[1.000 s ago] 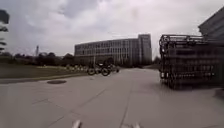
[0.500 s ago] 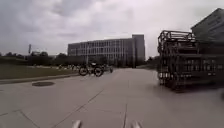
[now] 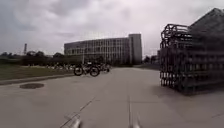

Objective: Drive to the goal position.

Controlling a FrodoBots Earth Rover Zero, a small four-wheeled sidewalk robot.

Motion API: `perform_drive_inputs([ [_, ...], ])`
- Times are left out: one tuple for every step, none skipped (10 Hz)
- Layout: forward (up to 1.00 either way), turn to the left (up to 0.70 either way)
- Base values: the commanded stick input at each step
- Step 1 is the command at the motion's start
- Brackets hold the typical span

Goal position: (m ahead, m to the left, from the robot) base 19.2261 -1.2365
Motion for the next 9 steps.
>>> perform_drive_inputs([
  [0.85,0.0],
  [0.85,0.0],
  [0.85,-0.04],
  [0.85,-0.21],
  [0.85,-0.22],
  [0.85,0.0],
  [0.85,0.0],
  [0.85,0.0],
  [0.85,0.0],
])
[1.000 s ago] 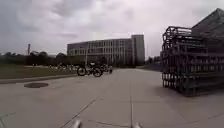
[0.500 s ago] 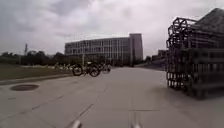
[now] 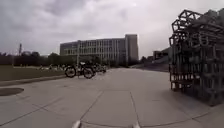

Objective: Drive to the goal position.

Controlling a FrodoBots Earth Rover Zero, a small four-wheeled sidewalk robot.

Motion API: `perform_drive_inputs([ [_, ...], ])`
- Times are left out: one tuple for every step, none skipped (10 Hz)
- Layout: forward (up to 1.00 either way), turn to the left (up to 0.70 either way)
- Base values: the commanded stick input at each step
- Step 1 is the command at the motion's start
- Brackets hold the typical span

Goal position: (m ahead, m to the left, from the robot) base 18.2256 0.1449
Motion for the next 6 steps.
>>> perform_drive_inputs([
  [0.85,0.0],
  [0.85,0.0],
  [0.85,0.0],
  [0.85,0.0],
  [0.85,0.0],
  [0.85,0.0],
])
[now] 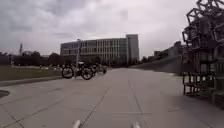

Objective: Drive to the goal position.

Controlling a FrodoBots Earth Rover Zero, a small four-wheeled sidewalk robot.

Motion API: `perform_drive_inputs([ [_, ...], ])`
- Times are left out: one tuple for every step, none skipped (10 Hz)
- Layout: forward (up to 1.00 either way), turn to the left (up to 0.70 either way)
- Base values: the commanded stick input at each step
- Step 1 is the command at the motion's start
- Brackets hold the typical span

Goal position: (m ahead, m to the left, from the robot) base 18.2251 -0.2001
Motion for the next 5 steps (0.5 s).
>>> perform_drive_inputs([
  [0.85,0.0],
  [0.85,0.0],
  [0.85,0.0],
  [0.85,0.0],
  [0.85,0.0],
])
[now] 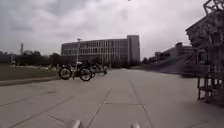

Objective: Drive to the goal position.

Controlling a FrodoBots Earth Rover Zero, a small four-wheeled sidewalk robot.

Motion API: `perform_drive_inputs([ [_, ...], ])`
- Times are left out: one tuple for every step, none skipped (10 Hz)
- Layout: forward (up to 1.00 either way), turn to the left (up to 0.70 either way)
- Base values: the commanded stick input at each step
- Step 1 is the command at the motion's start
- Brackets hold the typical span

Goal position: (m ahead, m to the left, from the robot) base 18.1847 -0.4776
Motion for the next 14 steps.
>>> perform_drive_inputs([
  [0.85,-0.06],
  [0.85,-0.24],
  [0.85,-0.31],
  [0.85,-0.05],
  [0.85,0.0],
  [0.85,0.0],
  [0.85,0.0],
  [0.85,0.0],
  [0.85,0.0],
  [0.85,-0.34],
  [0.85,-0.12],
  [0.85,0.0],
  [0.85,0.0],
  [0.85,0.0],
])
